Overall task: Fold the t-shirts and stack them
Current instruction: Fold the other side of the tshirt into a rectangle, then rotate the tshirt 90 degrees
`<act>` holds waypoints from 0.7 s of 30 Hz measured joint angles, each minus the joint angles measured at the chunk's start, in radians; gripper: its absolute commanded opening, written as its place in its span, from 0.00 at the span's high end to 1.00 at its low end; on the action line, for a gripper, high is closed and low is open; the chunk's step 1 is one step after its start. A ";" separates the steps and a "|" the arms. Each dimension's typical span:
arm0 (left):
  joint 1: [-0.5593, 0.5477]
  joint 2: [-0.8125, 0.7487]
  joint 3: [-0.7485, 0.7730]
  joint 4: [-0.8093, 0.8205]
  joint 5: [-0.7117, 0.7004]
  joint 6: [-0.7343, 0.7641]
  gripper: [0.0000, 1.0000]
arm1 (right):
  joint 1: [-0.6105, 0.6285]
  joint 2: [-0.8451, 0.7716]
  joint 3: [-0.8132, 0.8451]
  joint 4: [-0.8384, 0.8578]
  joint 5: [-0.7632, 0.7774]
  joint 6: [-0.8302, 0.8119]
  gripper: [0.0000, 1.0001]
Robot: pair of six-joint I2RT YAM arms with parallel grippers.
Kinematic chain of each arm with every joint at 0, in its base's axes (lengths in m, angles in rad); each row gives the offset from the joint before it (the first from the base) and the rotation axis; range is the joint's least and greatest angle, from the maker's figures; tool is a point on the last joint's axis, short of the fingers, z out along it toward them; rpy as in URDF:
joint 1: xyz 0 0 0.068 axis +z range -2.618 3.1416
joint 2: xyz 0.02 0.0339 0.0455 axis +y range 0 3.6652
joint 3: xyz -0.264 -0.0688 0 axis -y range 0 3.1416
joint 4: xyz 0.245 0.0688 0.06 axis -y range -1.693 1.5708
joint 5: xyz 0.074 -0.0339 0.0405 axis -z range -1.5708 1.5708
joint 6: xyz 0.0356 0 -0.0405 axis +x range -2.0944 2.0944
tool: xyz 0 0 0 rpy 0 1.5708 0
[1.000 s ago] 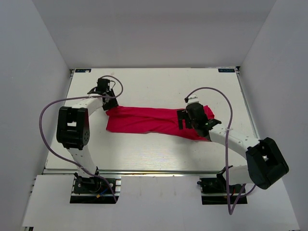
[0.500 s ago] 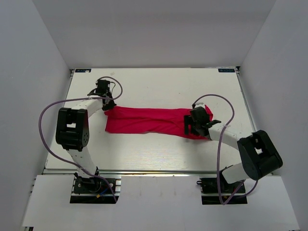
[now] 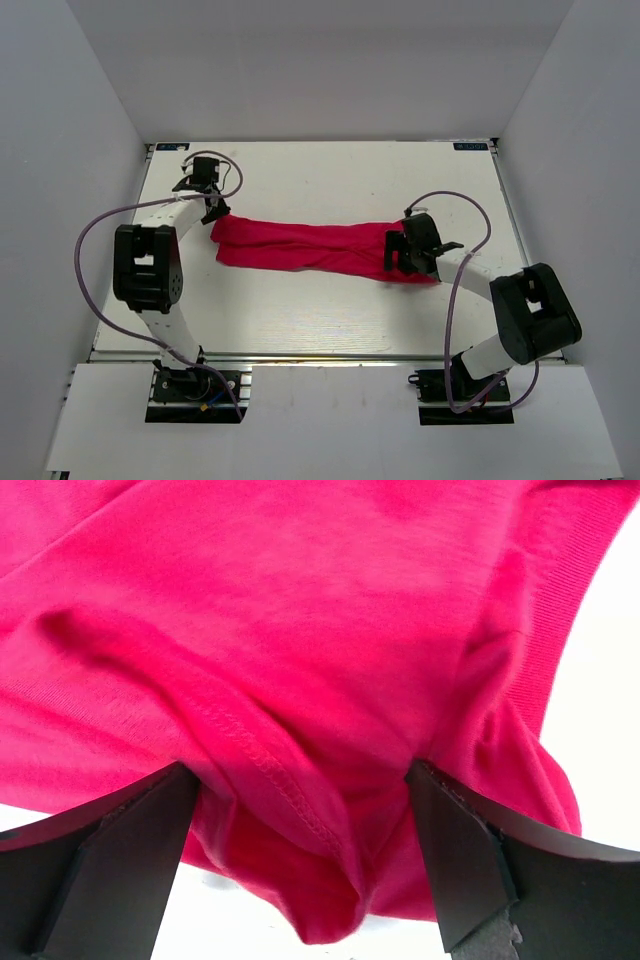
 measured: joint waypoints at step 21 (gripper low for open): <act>0.035 -0.047 0.008 0.117 0.298 0.028 0.00 | -0.010 -0.208 0.167 -0.094 -0.068 -0.007 0.10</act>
